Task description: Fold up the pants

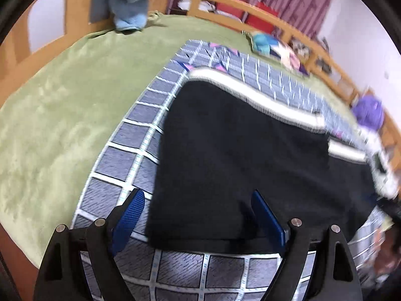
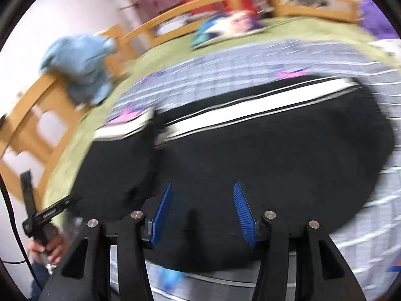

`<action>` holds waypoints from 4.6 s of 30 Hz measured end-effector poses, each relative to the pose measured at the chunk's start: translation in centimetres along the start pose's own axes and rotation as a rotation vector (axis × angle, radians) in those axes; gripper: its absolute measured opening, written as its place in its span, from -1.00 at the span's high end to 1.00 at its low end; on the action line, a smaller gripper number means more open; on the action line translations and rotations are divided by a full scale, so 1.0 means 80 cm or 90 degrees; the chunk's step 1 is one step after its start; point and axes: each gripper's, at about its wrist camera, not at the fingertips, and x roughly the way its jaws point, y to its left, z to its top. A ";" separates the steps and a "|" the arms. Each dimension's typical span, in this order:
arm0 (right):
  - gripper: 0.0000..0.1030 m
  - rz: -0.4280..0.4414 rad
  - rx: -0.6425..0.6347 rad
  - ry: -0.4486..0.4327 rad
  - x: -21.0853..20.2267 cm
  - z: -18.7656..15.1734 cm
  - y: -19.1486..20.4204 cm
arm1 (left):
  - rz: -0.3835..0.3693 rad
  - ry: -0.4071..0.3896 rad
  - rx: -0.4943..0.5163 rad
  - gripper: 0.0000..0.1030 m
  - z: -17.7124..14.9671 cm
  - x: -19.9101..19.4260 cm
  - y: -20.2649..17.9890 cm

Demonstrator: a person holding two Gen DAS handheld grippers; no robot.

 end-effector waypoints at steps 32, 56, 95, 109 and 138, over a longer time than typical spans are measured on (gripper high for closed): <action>0.12 -0.024 -0.121 0.001 0.067 -0.059 0.055 | -0.090 0.058 -0.127 -0.57 0.000 0.044 0.033; -0.42 -0.241 0.080 -0.157 -0.103 -0.055 -0.117 | -0.095 -0.114 0.237 0.70 0.015 -0.075 -0.301; 0.80 0.112 0.080 -0.003 0.027 0.019 -0.073 | -0.120 -0.003 -0.003 -0.41 -0.010 0.006 -0.172; 0.82 -0.157 -0.036 -0.077 -0.094 0.074 -0.226 | -0.125 0.018 0.137 -0.40 -0.044 0.020 -0.270; 0.25 -0.208 -0.094 -0.011 -0.113 -0.024 -0.264 | -0.156 0.137 0.187 -0.43 -0.108 0.068 -0.375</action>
